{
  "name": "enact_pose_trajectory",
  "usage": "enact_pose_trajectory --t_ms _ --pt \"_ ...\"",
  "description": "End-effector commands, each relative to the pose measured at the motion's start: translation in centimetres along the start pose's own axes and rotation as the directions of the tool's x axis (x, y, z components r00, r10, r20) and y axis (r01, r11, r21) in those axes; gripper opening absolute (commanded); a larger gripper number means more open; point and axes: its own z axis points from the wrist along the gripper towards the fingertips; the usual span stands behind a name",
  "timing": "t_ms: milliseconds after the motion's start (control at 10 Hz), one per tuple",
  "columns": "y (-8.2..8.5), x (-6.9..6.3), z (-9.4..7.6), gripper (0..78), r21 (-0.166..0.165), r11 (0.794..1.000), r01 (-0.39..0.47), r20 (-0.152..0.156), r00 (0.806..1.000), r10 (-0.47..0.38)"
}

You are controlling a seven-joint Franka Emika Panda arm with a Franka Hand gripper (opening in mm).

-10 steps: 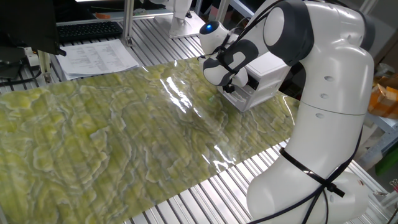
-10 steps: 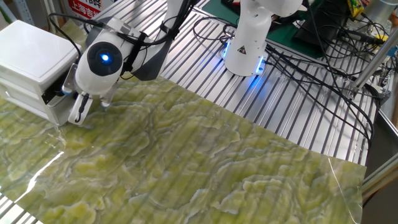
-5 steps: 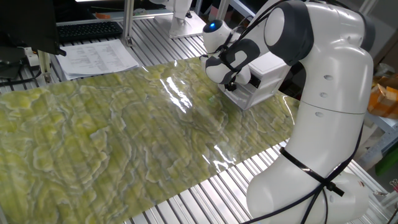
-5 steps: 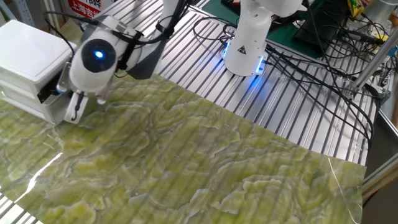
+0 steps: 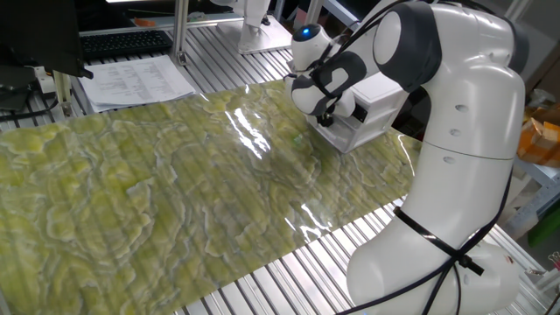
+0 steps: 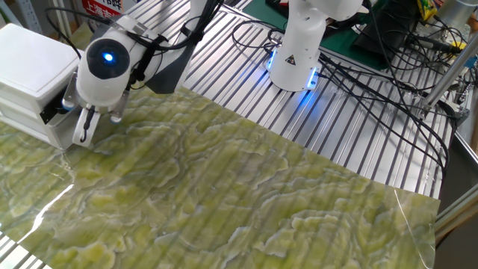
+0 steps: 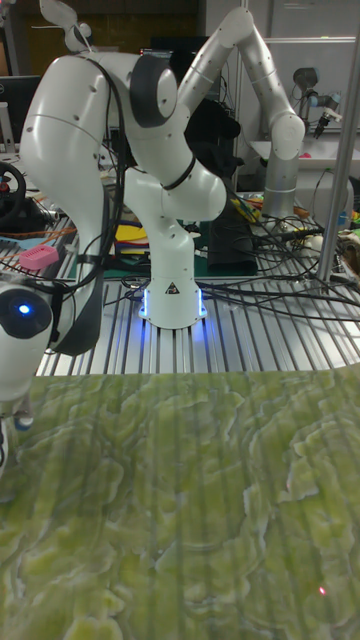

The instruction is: Grasp the handle and close the drawer

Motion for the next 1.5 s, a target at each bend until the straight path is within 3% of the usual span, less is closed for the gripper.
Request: enact_pose_trajectory --t_ms 100,1000,1500 --pt "0.7 1.2 -0.3 1.5 -0.009 1.0 -0.029 0.002 1.0 0.029" --pt "0.6 1.0 -0.4 1.5 -0.016 0.999 0.029 -0.011 1.0 -0.029" --pt "0.1 -0.4 -0.3 1.5 -0.015 0.997 0.08 -0.012 0.997 -0.08"
